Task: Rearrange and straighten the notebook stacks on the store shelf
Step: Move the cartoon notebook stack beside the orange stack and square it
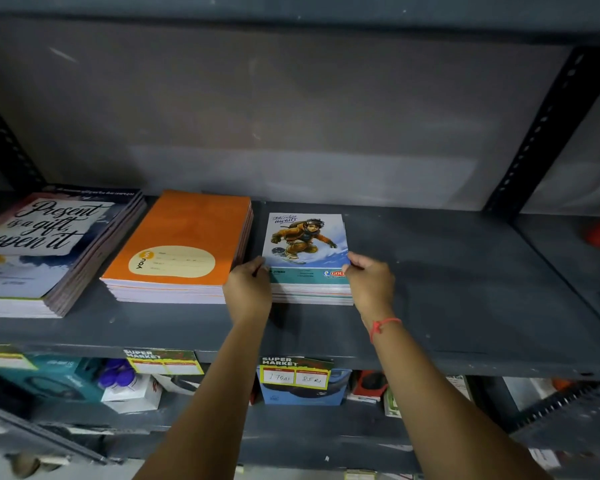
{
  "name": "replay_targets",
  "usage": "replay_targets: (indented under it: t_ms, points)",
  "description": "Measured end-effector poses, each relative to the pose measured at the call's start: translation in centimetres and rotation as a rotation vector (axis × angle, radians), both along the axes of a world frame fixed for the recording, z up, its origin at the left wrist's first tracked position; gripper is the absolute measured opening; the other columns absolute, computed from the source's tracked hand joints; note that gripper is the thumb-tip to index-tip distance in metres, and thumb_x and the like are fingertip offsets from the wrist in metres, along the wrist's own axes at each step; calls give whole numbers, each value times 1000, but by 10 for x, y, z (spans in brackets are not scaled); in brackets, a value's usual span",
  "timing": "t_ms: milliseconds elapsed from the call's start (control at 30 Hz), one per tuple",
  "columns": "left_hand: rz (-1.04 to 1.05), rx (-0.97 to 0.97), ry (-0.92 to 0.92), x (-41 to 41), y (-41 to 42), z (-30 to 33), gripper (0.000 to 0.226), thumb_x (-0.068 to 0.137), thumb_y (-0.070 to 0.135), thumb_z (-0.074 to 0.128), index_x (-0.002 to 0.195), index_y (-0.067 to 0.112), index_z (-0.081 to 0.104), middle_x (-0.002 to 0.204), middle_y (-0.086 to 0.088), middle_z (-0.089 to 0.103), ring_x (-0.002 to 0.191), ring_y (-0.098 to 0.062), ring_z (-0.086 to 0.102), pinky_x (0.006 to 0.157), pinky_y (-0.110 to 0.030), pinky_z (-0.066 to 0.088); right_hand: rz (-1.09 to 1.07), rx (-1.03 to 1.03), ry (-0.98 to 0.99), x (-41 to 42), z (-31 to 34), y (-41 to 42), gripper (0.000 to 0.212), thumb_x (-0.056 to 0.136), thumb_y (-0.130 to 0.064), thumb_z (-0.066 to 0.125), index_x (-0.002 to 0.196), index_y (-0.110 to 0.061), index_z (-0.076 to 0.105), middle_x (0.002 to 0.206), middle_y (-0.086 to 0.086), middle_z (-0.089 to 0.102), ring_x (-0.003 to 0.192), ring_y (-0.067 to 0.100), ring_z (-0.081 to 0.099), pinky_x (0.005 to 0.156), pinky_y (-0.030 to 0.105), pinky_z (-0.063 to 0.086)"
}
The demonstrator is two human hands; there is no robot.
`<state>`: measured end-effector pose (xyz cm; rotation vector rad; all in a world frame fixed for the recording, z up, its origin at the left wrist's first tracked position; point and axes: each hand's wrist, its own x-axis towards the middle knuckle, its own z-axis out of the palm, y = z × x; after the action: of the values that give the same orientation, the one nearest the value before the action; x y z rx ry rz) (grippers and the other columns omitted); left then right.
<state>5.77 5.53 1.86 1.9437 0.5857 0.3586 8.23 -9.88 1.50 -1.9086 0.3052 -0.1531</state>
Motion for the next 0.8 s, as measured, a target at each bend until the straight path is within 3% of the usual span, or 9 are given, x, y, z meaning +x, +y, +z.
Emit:
replay_targets:
  t_ms: [67,167,233,333,467,567,700,800]
  points:
    - [-27,-104,-51,-10,-2,-2,36,93,19,50,128,11,56,130,-10,60,95,-13,48,80,-23,42,81,52,-1,-4,-5,-3,43,87,-14,60,129,-10,54,121,7,66,97,19,64,79,28,57]
    - [-87,-206,-89,-23,-3,-13,45,90,18,56,134,12,48,131,-10,58,99,-13,50,90,-28,46,212,117,-7,-21,-11,-5,55,85,-13,62,137,-14,44,112,-4,64,100,12,61,74,8,53]
    - [-88,-263,-86,-25,-2,-18,46,89,15,58,134,15,48,130,-9,59,100,-14,53,93,-31,48,241,120,-8,-31,-16,-5,61,86,-12,62,141,-18,37,109,-6,61,103,11,58,81,11,50]
    - [-78,-341,-117,-23,-1,-19,43,89,9,56,132,14,51,134,-3,56,104,-11,51,91,-23,44,215,111,-23,-33,-18,-4,64,87,-13,61,143,-18,31,112,-5,58,105,12,56,86,20,48]
    - [-76,-356,-128,-22,-1,-21,40,91,6,52,130,15,53,126,1,56,99,-8,50,81,-15,43,188,124,-33,-33,-21,-4,60,87,-9,60,141,-16,37,114,-4,59,103,11,56,88,21,47]
    - [-62,-340,-132,-21,0,-23,38,91,7,52,129,15,54,129,-1,57,99,-9,50,84,-18,42,156,162,-47,-32,-24,-4,55,86,-7,60,138,-15,43,116,-2,62,105,13,58,91,23,48]
    - [-48,-282,-142,-22,-2,-25,38,91,8,52,128,15,55,129,-4,59,95,-10,52,70,-8,42,137,193,-65,-30,-27,-3,50,86,-5,61,133,-14,49,113,-1,64,104,15,62,89,24,52]
    - [-66,-240,-126,-24,-3,-24,41,91,7,51,131,17,52,131,-5,57,97,-10,50,78,-14,43,129,208,-82,-31,-27,-4,48,85,-4,61,131,-12,52,109,-2,64,102,15,62,88,25,52]
